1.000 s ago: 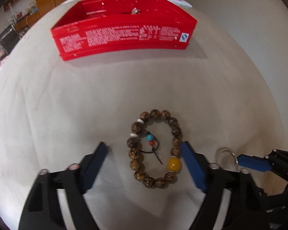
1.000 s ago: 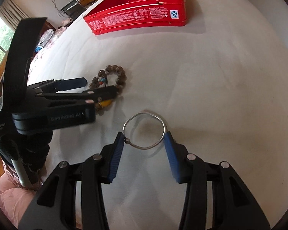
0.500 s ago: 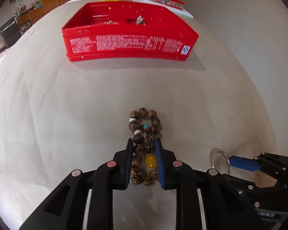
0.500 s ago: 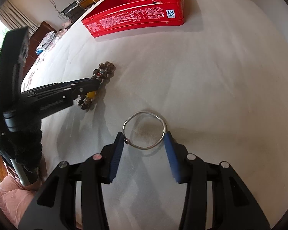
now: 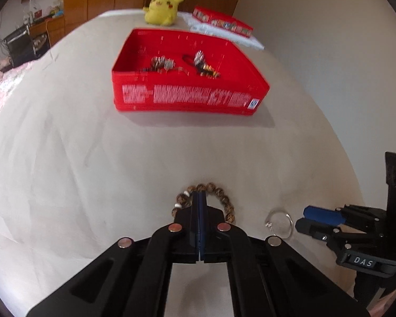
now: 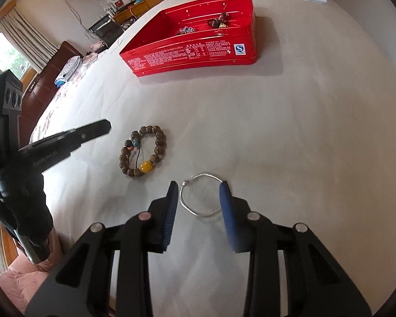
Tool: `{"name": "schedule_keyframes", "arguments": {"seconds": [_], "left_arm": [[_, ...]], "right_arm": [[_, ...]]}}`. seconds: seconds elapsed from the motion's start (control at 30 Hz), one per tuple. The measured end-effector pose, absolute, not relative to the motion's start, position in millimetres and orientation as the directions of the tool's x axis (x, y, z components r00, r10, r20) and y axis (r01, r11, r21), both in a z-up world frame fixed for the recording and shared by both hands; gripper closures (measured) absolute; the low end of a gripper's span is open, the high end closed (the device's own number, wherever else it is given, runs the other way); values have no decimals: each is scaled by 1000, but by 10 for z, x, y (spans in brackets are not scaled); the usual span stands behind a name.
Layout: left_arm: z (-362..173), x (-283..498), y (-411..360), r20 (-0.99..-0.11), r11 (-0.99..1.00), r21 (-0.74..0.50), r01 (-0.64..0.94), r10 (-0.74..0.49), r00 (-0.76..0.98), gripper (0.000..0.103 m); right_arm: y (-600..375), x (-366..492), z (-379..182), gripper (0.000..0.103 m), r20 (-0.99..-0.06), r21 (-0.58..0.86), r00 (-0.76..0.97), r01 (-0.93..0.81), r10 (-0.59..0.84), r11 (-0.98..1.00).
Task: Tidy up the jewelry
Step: 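Grasp the wooden bead bracelet with the left tool while the right tool holds the silver ring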
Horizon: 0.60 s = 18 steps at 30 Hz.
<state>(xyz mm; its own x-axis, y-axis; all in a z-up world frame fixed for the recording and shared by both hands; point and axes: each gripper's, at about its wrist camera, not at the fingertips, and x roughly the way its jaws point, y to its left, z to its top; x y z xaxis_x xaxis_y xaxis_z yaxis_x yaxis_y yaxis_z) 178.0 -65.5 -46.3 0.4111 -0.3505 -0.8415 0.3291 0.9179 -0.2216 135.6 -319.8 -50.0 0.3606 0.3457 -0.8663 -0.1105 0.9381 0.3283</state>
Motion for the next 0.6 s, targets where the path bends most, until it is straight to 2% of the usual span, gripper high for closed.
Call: {"name": "schedule_keyframes", "arguments": {"seconds": [0.03,0.1,0.13,0.17,0.23,0.3,0.4,0.47,0.53,0.6], "left_arm": [[-489,1784,-672,-848,921,-204,331,-335,410,103],[-573,1819,-702,-866,930,-166,328,-297,403,88],[-609,1829,-721,-870,930,-158,332,-291,399,66],[-636,1830,-734,-872,930,-148,336,-283,399,55],[-681,1826,-777,-876,933,-107,343,-252,411,55],[-748,1840,-820,-890,935,-82,345,-224,397,54],[-890,1882,-846,-910,939,-57,340,-189,370,52],[-915,1868,-882,-907,937,-42,348,-182,379,47],[-928,1835,-947,-909,932,-23,361,-170,380,46],[-927,1797,-992,-908,924,-28,381,-183,376,59]], "right_arm": [[-3186,1370,-514,70,-868,329,356,-111,347,938],[-3172,1390,-545,70,-869,338,343,-112,356,934],[-3169,1384,-556,70,-871,338,340,-111,355,935],[-3170,1376,-556,70,-872,336,339,-110,353,936],[-3181,1380,-571,67,-877,330,335,-104,345,938],[-3200,1381,-586,47,-885,314,332,-92,326,945],[-3191,1376,-631,43,-896,283,329,-93,298,955],[-3164,1374,-685,36,-900,290,310,-98,306,952],[-3105,1383,-749,35,-908,280,294,-109,300,954],[-3014,1392,-814,31,-916,251,291,-125,277,960]]}}
